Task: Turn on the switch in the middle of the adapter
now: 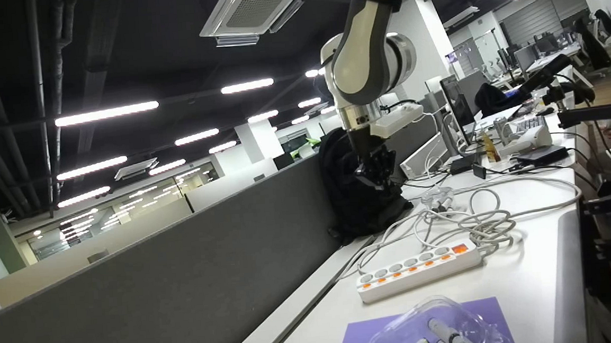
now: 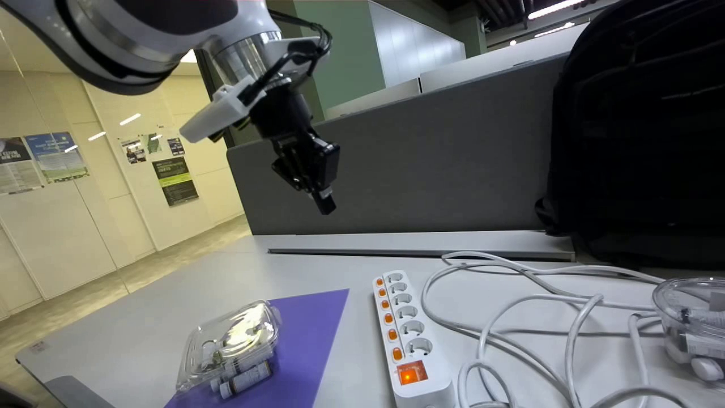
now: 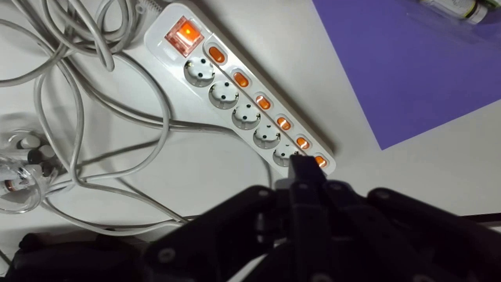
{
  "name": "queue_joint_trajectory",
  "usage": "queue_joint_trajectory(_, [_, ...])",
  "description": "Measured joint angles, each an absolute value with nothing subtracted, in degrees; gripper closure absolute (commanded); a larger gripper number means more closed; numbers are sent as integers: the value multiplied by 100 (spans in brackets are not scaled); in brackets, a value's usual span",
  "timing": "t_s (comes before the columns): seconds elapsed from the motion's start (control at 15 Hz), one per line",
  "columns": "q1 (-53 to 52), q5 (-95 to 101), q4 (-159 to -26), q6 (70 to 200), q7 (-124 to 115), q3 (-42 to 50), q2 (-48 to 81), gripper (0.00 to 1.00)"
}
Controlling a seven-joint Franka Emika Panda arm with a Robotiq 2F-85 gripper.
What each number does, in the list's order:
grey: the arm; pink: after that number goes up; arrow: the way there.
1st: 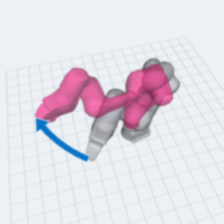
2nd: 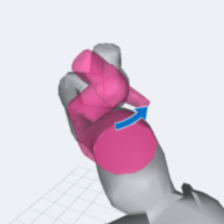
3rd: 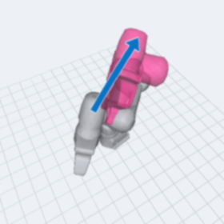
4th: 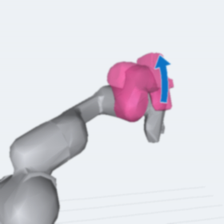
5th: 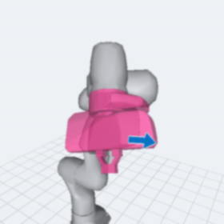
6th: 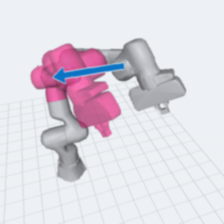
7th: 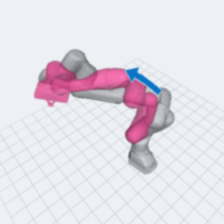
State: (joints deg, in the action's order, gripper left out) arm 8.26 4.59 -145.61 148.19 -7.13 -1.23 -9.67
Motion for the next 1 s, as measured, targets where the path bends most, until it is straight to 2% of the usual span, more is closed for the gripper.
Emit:
queue_joint_trajectory(0.73, [760, 352, -14178, 14908, -641, 65, -419, 100])
queue_joint_trajectory(1.0, [744, 15, -13923, 15090, -644, 141, 160, 100])
